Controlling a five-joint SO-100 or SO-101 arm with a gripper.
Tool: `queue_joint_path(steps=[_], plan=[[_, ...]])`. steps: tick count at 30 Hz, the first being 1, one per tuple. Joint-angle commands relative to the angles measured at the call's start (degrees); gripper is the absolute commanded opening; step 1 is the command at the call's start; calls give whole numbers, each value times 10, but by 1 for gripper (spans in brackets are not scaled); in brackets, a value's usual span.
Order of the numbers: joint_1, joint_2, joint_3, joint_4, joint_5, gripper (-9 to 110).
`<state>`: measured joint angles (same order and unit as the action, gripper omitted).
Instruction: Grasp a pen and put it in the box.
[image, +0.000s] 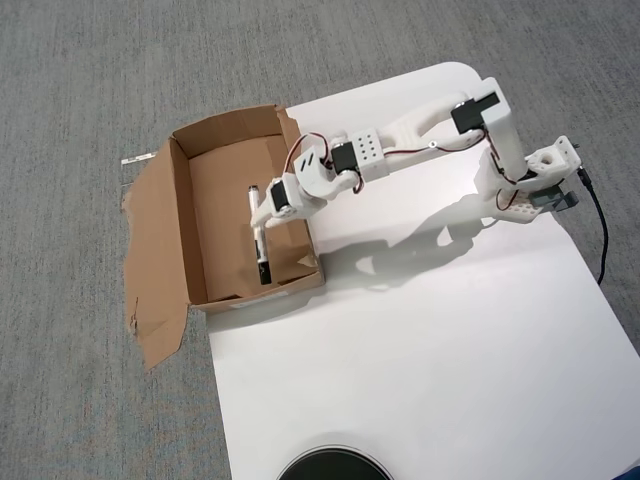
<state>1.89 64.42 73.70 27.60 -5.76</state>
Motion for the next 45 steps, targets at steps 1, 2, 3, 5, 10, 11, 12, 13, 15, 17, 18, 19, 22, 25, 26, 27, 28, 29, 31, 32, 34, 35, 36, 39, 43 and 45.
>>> queue_joint_path(steps=[1,2,3,5,10,11,12,13,15,17,18,19,22,25,26,27,28,29,31,32,34,35,36,39,43,45], plan=[[0,15,-13,1,-4,15],[0,16,-13,1,-4,15],[0,16,-13,1,-3,15],[0,17,-13,1,0,15],[0,36,-11,3,1,15],[0,47,-9,3,1,15],[0,60,-7,3,1,14],[0,75,-6,4,1,14],[0,113,-3,4,1,14],[0,154,-2,14,0,14],[0,176,-2,25,-2,14],[0,197,-2,39,-3,14],[0,262,-3,86,0,14],[0,302,-3,133,1,14],[0,309,-3,145,1,14],[0,315,-3,158,1,14],[0,320,-3,170,2,14],[0,324,-3,179,2,14],[0,332,-3,196,2,14],[0,338,-3,204,2,14],[0,358,-3,217,2,14],[0,370,-3,223,2,14],[0,386,-3,229,2,14],[0,439,-2,258,2,14],[0,505,-2,315,2,14],[0,542,-2,343,2,14]])
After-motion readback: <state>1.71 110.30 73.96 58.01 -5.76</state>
